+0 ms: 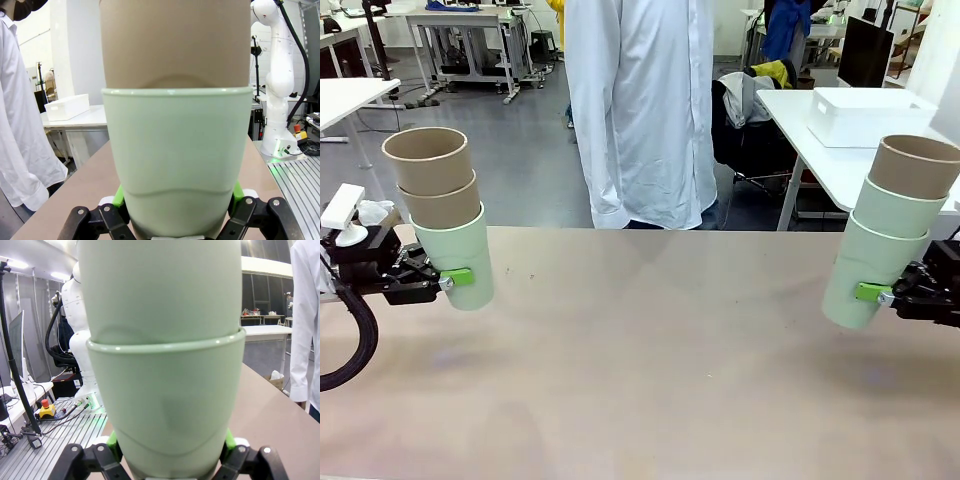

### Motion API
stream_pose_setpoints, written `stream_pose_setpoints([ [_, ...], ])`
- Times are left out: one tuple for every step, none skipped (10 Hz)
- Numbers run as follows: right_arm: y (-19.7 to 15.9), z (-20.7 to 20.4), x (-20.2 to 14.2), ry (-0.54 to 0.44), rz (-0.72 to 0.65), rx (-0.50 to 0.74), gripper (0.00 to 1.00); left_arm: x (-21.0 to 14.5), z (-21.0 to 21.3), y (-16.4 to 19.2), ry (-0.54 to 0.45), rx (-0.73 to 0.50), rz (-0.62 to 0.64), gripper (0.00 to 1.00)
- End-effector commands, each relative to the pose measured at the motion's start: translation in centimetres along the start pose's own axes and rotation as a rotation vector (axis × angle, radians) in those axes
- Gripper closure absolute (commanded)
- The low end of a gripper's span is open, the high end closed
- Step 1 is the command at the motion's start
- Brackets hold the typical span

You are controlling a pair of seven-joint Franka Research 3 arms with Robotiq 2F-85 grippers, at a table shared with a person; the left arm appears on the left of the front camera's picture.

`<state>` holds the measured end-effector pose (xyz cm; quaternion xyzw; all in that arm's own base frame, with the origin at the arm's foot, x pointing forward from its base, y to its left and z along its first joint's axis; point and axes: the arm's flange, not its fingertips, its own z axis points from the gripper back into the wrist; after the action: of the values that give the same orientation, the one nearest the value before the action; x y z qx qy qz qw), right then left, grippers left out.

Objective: Stack the cups and store them in the basket.
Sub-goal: Place the stack of Reusable plastic cups into the Pantry Basket.

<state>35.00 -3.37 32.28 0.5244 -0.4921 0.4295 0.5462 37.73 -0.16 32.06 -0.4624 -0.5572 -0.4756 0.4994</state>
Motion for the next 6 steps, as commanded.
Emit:
stream_pose_setpoints([
  [-0.10,-0.18,0.45,-0.009,0.011,-0.006,0.15,0.26,-0.18,-0.22,-0.006,-0.005,-0.016,0.15],
  [-0.10,-0.18,0.45,-0.009,0.011,-0.006,0.15,0.26,-0.18,-0.22,-0.006,-0.005,-0.016,0.15],
  [-0.10,-0.18,0.45,-0.009,0.011,-0.006,0.15,0.26,-0.18,-0.22,-0.006,-0.005,-0.016,0.15],
  [-0.10,-0.18,0.45,-0.009,0.011,-0.006,0.15,0.26,-0.18,-0.22,-0.006,-0.005,-0.016,0.15],
  [-0.10,-0.18,0.45,-0.009,0.011,-0.006,0.15,0.26,-0.18,-0.22,-0.006,-0.005,-0.016,0.15],
  [-0.10,-0.18,0.45,-0.009,0.011,-0.006,0.15,0.26,-0.18,-0.22,-0.006,-0.005,-0.016,0.15],
])
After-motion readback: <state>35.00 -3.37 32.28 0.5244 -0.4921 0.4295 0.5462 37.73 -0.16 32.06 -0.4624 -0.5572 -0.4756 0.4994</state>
